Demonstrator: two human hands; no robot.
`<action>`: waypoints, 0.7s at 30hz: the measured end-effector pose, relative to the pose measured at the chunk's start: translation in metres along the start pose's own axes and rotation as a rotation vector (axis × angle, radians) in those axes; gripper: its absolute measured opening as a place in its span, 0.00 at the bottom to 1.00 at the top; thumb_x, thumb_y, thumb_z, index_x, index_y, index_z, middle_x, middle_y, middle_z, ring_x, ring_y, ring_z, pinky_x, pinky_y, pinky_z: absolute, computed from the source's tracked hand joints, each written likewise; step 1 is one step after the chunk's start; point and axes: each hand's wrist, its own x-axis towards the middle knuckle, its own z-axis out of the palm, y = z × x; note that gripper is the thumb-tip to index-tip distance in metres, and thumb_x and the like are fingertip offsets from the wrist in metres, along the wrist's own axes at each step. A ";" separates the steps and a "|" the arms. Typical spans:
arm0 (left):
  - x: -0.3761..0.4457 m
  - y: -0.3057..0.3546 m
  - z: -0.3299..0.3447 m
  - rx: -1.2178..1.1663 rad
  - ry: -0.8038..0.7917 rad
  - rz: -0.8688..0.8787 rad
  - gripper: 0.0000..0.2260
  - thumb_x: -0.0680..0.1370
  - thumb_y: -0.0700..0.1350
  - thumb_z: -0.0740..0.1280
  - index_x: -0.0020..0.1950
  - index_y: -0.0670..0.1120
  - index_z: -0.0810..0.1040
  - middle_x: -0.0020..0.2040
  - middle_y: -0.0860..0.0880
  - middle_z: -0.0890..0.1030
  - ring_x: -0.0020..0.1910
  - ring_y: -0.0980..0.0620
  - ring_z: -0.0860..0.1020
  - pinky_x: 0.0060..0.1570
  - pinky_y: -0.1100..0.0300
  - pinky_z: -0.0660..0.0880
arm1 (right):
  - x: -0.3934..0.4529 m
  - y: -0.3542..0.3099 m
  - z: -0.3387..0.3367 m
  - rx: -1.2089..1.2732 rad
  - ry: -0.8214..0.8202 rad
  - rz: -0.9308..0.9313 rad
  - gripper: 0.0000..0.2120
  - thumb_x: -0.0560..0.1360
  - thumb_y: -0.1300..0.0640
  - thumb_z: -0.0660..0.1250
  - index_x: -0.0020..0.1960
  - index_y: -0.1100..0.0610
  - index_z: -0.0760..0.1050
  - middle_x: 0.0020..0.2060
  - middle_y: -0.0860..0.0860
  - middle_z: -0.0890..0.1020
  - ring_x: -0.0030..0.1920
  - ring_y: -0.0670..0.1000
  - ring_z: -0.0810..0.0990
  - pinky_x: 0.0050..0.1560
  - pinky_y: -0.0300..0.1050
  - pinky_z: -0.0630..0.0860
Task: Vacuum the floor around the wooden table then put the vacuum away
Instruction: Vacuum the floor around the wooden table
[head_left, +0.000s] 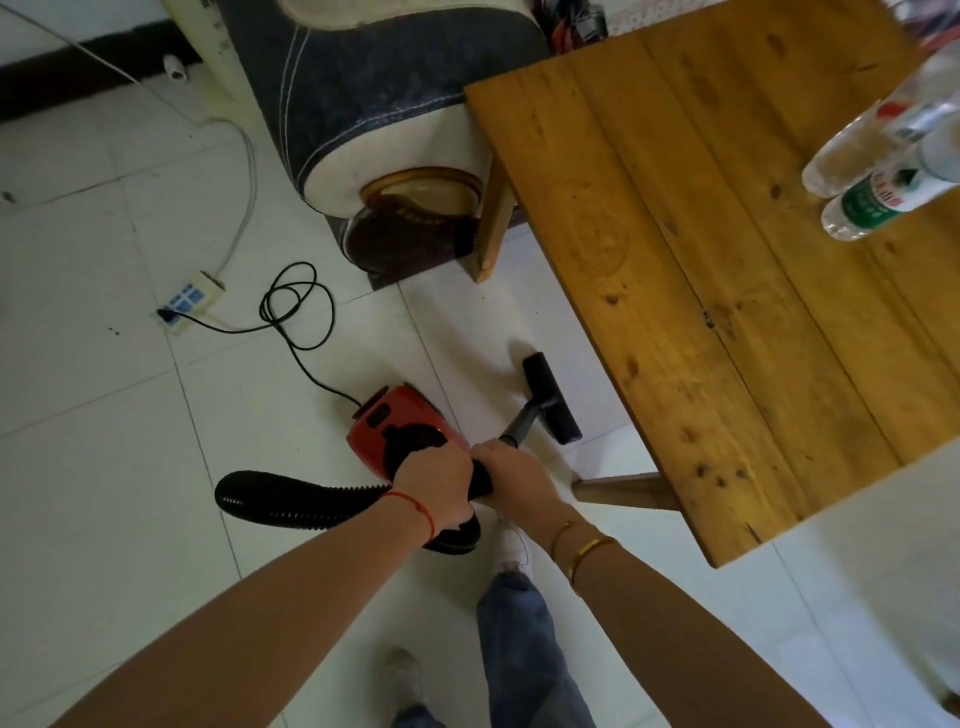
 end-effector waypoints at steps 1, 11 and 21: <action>-0.009 -0.005 0.006 0.001 0.005 0.007 0.10 0.74 0.49 0.67 0.52 0.45 0.77 0.45 0.48 0.79 0.39 0.51 0.79 0.35 0.60 0.74 | -0.006 -0.008 0.008 0.001 0.011 0.004 0.09 0.72 0.54 0.68 0.51 0.54 0.75 0.49 0.52 0.80 0.49 0.54 0.80 0.52 0.50 0.78; -0.100 -0.026 0.082 0.078 -0.009 0.092 0.10 0.74 0.46 0.65 0.54 0.46 0.78 0.48 0.48 0.80 0.45 0.48 0.80 0.46 0.56 0.78 | -0.088 -0.069 0.092 0.142 0.035 0.109 0.09 0.73 0.55 0.68 0.53 0.54 0.76 0.51 0.53 0.80 0.51 0.55 0.80 0.54 0.50 0.76; -0.163 0.005 0.116 0.178 -0.101 0.155 0.09 0.72 0.46 0.67 0.51 0.45 0.79 0.45 0.48 0.82 0.43 0.49 0.81 0.41 0.58 0.77 | -0.168 -0.085 0.140 0.228 0.082 0.182 0.08 0.72 0.52 0.69 0.50 0.51 0.76 0.47 0.50 0.81 0.47 0.51 0.79 0.53 0.48 0.77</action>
